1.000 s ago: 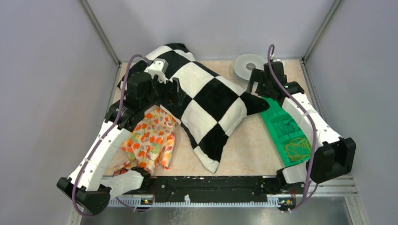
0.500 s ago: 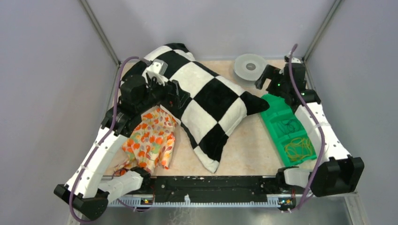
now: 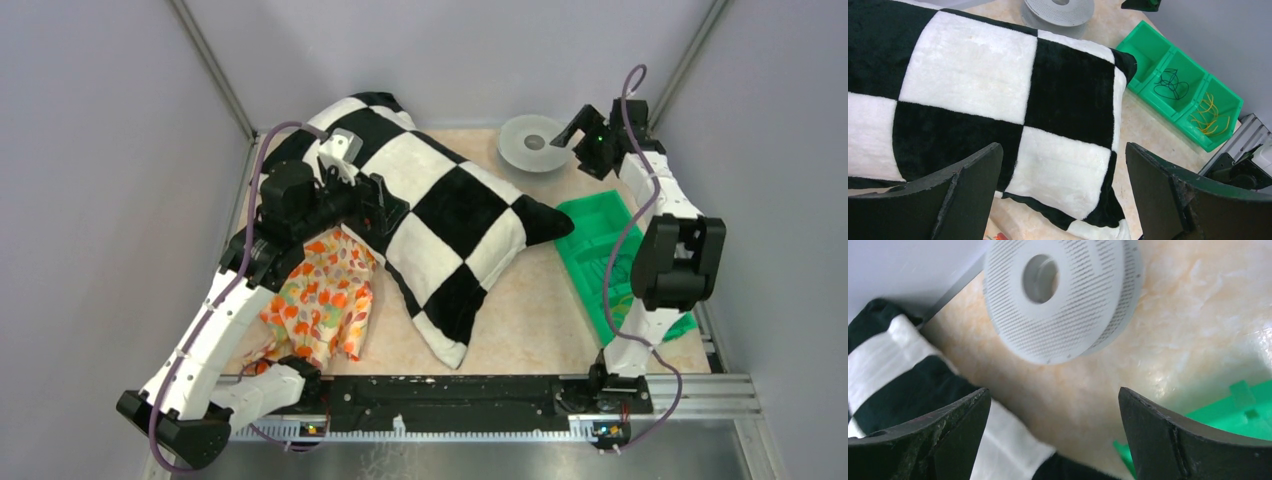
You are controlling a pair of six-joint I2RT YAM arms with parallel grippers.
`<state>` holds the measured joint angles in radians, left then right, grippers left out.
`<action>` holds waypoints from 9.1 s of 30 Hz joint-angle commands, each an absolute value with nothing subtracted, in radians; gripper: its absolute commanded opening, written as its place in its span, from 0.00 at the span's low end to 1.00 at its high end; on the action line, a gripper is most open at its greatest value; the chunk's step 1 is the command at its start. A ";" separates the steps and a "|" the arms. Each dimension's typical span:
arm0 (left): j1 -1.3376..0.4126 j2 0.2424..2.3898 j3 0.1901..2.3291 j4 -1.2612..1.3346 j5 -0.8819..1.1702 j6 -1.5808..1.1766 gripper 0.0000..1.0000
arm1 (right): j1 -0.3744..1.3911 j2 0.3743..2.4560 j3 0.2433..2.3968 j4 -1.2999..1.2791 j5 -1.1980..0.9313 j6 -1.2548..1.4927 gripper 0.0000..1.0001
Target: Wrap the cables
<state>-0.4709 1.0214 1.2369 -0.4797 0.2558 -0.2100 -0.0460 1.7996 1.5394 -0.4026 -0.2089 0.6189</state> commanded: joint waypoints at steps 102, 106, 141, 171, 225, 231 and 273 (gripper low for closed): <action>-0.497 1.112 1.294 -0.480 0.254 -0.455 0.99 | 0.739 1.104 1.258 -1.055 0.745 0.936 0.00; -0.501 1.059 1.261 -0.483 0.288 -0.462 0.99 | 0.797 1.131 1.207 -1.037 0.725 0.994 0.00; -0.558 1.064 1.191 -0.562 0.436 -0.330 0.99 | 0.709 1.414 1.294 -0.733 0.434 1.120 0.79; -0.788 1.243 1.319 -0.494 0.268 -0.282 0.99 | 0.645 1.036 1.306 -0.794 0.640 0.741 0.82; -1.000 1.850 1.717 -0.260 0.027 -0.126 0.00 | -0.216 1.034 1.110 -0.877 0.133 0.626 0.91; -1.000 1.778 1.612 -0.250 -0.103 -0.119 0.00 | -0.262 1.063 1.015 -0.839 0.090 0.565 0.84; -0.920 1.690 1.496 -0.287 0.042 -0.059 0.00 | -0.252 1.186 0.880 -0.730 0.028 0.553 0.48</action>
<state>-0.9401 1.6779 1.4231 -0.3367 0.0116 -0.1230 -0.2581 1.1748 0.8894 -0.7471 0.0246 0.5434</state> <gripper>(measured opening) 0.023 0.487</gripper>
